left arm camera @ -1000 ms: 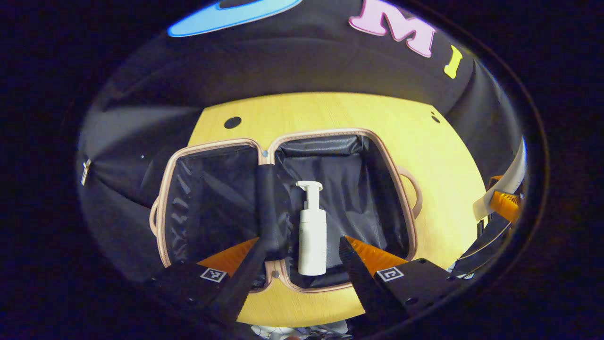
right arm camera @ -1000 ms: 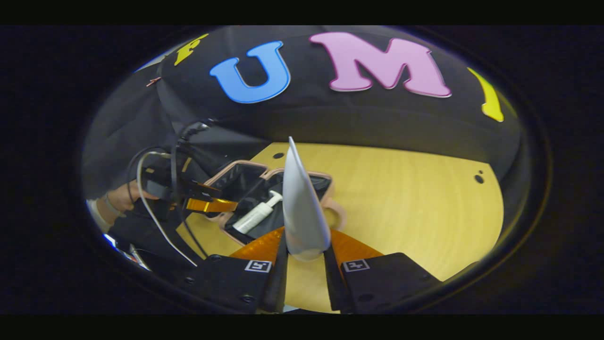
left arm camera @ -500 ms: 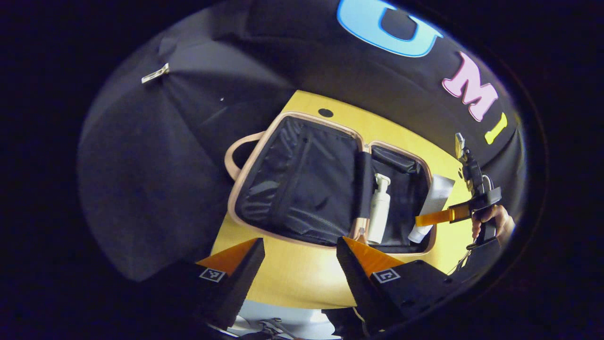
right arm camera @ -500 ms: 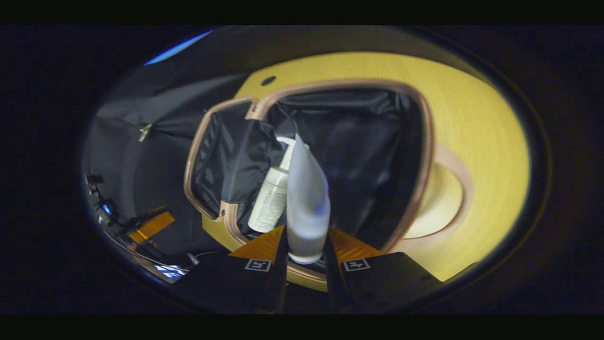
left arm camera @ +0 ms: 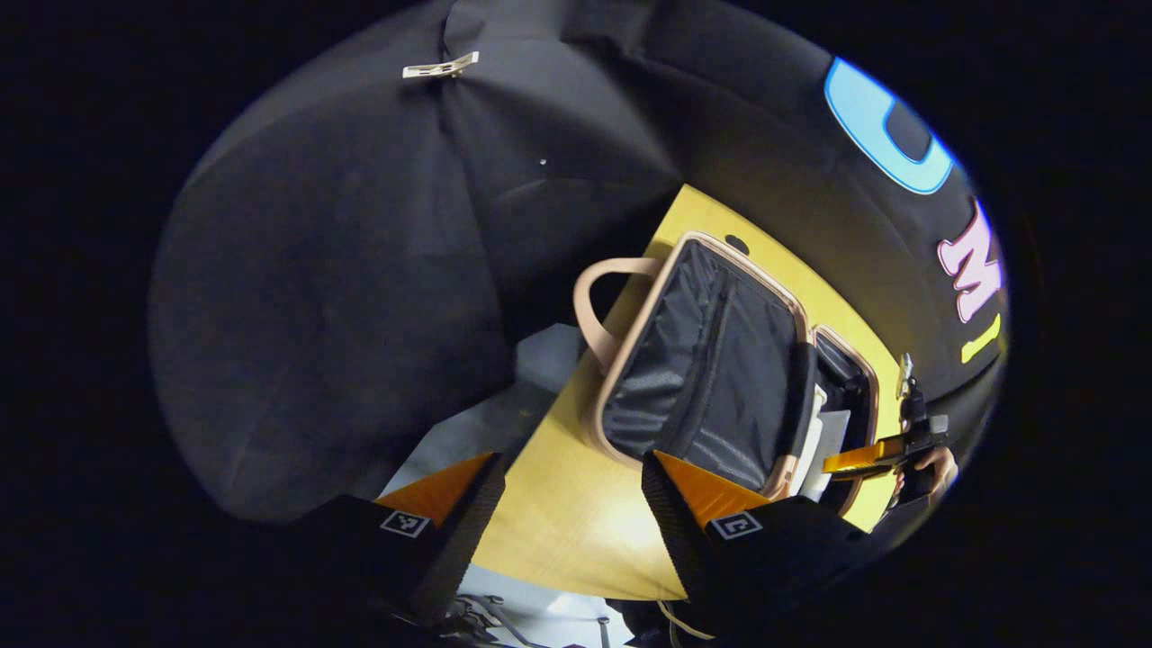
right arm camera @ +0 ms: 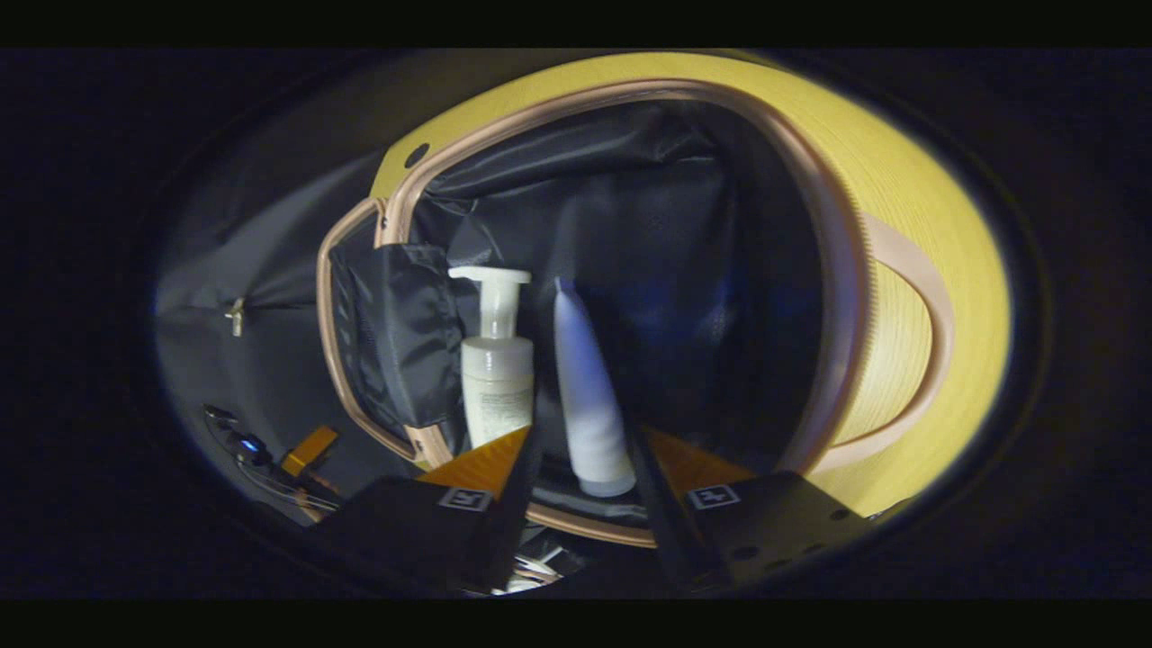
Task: First open the suitcase, pack the skin care products into it, and then close the suitcase.
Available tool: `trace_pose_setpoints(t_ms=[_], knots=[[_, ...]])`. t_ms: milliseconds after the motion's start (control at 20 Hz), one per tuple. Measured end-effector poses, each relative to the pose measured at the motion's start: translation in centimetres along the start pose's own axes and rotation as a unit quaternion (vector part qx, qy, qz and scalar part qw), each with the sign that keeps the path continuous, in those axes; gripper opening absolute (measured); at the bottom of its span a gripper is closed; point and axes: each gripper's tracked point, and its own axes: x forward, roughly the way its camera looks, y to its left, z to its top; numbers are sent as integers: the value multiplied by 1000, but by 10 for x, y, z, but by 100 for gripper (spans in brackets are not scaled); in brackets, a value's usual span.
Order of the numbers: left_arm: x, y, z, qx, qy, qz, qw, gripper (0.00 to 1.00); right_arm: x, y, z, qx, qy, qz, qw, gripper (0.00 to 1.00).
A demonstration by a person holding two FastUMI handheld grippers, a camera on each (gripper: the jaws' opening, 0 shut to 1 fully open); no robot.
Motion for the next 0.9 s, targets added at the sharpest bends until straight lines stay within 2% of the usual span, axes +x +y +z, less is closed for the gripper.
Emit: trace_pose_setpoints(t_ms=[100, 150, 200, 250, 300, 400, 450, 500, 550, 750, 900], knots=[[12, 6, 10, -15, 4, 0, 1000, 97, -13, 1, -1, -9, -16, 9, 1000, 89], [16, 8, 15, -16, 6, -2, 1000, 97, -21, 4, 2, -23, -30, 26, 999, 91], [21, 12, 21, -14, 6, -1, 1000, 97, -30, 3, 6, -39, -49, 36, 997, 80], [28, 15, 31, -10, 5, 1, 1000, 97, -39, 1, 12, -55, -72, 46, 995, 91], [36, 14, 42, -4, 2, 1, 1000, 97, -50, -1, 15, -69, -93, 56, 992, 93], [55, 11, 64, 9, 0, 3, 1000, 97, -76, -7, 14, -89, -127, 77, 985, 93], [65, 9, 74, 19, 3, 6, 1000, 97, -88, -12, 11, -95, -144, 84, 981, 82], [77, 8, 84, 31, 7, 14, 999, 97, -95, -22, 1, -102, -157, 89, 978, 81], [87, 9, 94, 44, 11, 24, 999, 97, -104, -32, -4, -102, -166, 91, 977, 93], [123, 5, 110, 102, 41, 52, 993, 97, -126, -72, -15, -51, -199, 93, 974, 93], [155, 5, 114, 118, 56, 71, 989, 99, -134, -101, -21, -20, -208, 83, 975, 93]])
